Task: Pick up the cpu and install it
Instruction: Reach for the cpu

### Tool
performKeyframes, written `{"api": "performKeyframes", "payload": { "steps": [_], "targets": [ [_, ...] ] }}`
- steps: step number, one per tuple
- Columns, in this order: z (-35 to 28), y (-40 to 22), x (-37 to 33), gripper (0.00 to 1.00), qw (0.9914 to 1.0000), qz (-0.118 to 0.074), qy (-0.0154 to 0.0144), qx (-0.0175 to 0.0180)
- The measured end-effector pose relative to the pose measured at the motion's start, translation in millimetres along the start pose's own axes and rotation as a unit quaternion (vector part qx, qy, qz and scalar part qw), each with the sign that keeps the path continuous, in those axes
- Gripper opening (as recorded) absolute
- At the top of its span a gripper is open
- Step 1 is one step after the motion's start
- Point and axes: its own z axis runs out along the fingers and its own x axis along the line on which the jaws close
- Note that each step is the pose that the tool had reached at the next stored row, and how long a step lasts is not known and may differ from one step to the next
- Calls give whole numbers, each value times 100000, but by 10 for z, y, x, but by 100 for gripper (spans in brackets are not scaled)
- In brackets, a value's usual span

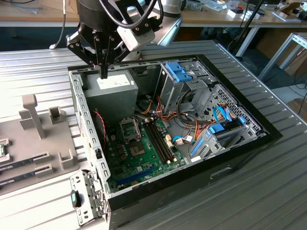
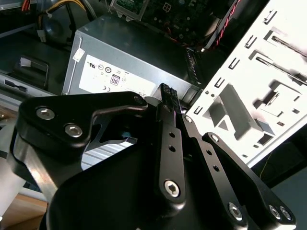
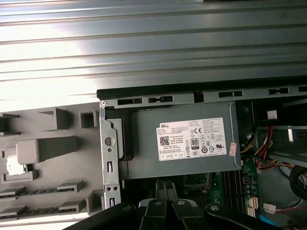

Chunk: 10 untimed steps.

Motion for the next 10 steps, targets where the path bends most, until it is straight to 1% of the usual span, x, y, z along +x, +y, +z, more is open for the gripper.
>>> {"api": "performKeyframes", "payload": {
  "steps": [10],
  "targets": [
    [0, -1, 15, 11, 100000, 1, -1, -1]
  ]
}}
